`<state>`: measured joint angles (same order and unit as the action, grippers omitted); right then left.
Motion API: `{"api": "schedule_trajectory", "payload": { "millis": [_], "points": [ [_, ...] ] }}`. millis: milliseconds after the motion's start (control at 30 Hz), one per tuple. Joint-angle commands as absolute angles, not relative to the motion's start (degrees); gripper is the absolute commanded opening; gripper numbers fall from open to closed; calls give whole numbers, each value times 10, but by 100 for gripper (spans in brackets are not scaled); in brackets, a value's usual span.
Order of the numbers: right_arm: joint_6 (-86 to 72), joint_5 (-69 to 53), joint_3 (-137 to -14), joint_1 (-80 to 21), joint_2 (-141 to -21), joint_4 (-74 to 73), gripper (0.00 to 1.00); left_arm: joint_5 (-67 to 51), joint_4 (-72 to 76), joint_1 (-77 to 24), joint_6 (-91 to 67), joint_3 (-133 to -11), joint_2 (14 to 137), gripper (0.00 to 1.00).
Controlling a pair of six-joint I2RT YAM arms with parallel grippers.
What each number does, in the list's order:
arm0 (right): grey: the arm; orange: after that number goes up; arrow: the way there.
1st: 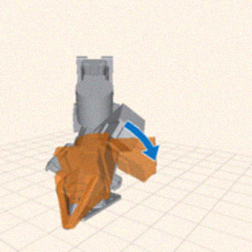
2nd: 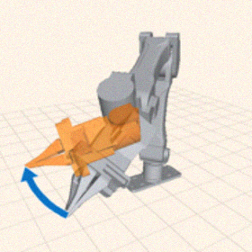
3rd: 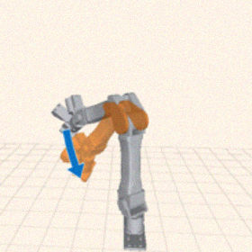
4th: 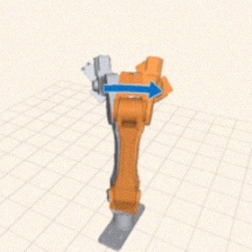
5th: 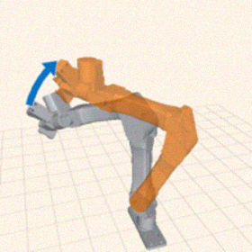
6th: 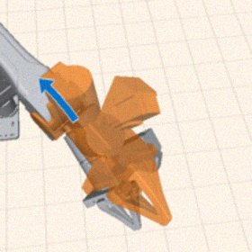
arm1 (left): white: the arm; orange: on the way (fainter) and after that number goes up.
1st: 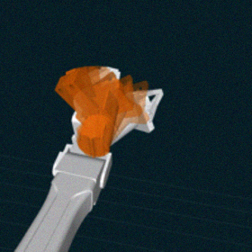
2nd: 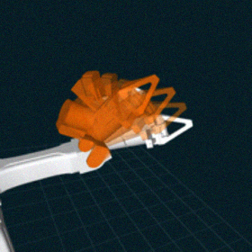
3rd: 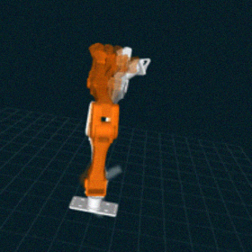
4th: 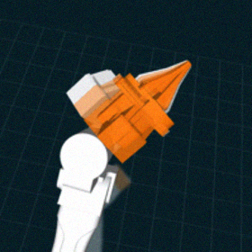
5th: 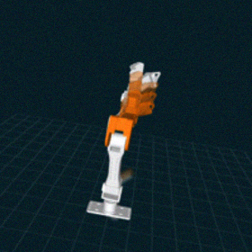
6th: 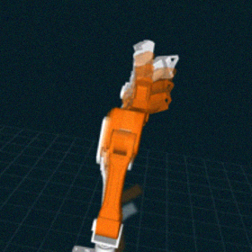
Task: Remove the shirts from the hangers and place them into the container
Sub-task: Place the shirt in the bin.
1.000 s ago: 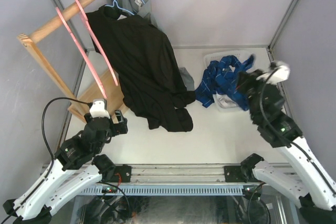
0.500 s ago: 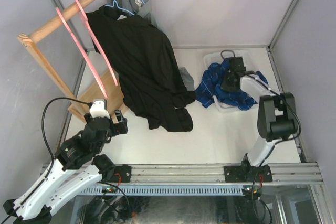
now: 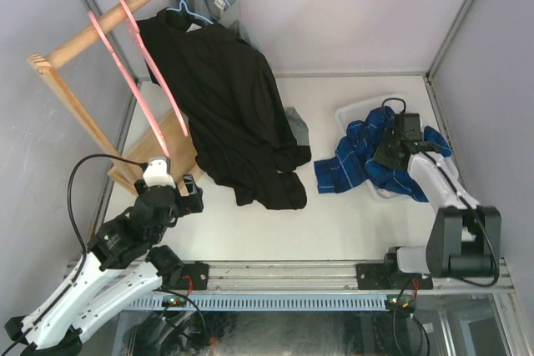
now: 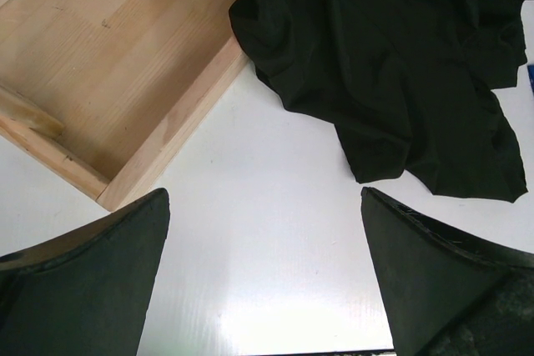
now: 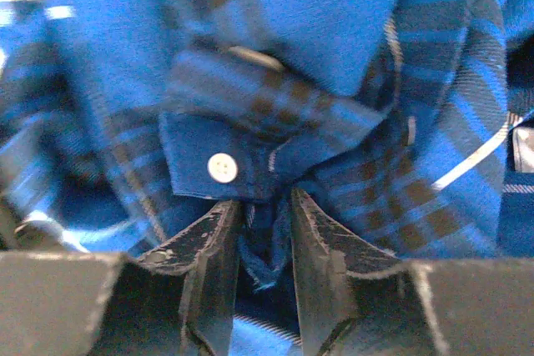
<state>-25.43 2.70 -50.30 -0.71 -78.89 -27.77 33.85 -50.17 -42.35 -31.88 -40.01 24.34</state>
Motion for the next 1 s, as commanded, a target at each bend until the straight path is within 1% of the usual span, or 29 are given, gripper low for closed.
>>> {"api": "schedule_trajectory", "payload": {
  "millis": [0, 67, 133, 200, 267, 367, 500, 767, 967],
  "points": [
    [-200, -65, -549, -4, -703, -286, 34, 328, -478, -420, -308, -422, 258, 99],
    [-193, -86, -582, -11, -688, -311, 39, 331, -480, -420, -308, -422, 259, 99],
    [-188, -58, -608, -37, -667, -338, 44, 334, -481, -420, -309, -422, 256, 99],
    [-183, -18, -612, -74, -640, -343, 55, 335, -481, -420, -310, -421, 250, 99],
    [-181, 3, -609, -120, -622, -342, 58, 337, -479, -420, -311, -420, 246, 99],
    [-184, 19, -586, -197, -621, -331, 58, 334, -478, -420, -310, -420, 245, 99],
    [-200, 71, -549, -280, -666, -321, 58, 332, -480, -420, -310, -421, 248, 99],
    [-228, 30, -531, -294, -850, -305, 58, 337, -481, -420, -312, -420, 240, 99],
    [-231, 51, -535, -296, -932, -283, 58, 339, -481, -420, -312, -421, 242, 99]
  ]
}}
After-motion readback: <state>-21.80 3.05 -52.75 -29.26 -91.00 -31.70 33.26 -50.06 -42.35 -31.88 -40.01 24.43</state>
